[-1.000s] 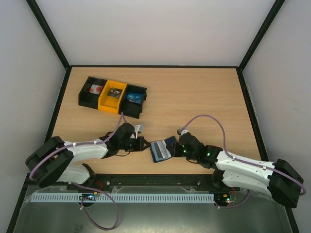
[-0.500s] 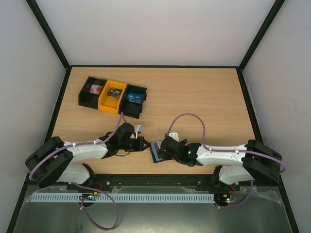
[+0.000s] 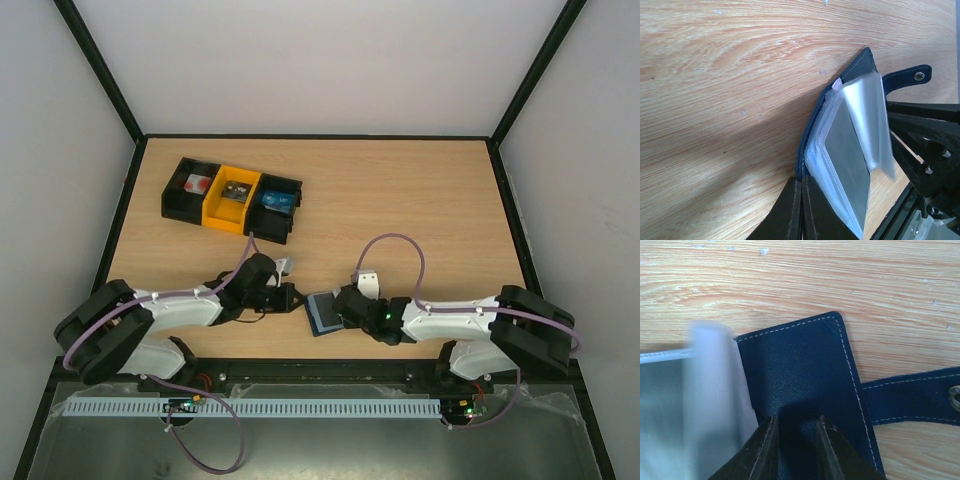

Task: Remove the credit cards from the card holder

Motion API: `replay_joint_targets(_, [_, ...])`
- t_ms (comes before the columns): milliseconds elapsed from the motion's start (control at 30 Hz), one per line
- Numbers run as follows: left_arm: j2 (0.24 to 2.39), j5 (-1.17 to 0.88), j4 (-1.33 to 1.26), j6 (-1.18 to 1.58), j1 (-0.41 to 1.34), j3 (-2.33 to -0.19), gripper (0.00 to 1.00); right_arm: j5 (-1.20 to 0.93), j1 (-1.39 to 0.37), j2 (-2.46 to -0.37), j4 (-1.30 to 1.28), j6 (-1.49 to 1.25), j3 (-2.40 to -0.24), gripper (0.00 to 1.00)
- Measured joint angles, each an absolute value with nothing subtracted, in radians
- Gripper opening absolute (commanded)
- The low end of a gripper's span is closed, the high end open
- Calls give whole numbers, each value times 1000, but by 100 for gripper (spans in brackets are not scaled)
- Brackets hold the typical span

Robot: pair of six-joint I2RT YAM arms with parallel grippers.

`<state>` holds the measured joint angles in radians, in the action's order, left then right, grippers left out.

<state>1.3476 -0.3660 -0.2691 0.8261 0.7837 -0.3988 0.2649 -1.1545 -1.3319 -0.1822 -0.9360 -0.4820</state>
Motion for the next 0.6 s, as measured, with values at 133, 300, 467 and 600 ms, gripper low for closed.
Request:
replay_joint_targets(133, [1356, -367, -269, 814, 775, -399, 3, 268, -1156, -1319, -162, -947, -461, 17])
replay_joint_targets(300, [1355, -360, -244, 798, 762, -402, 25, 252, -1156, -1278, -102, -960, -411, 14])
replay_joint_targets(467, [1328, -329, -182, 786, 756, -424, 52, 234, -1156, -1237, -99, -970, -387, 12])
replay_joint_targets(600, [1291, -322, -165, 797, 756, -439, 61, 218, -1156, -1209, -87, -975, -364, 9])
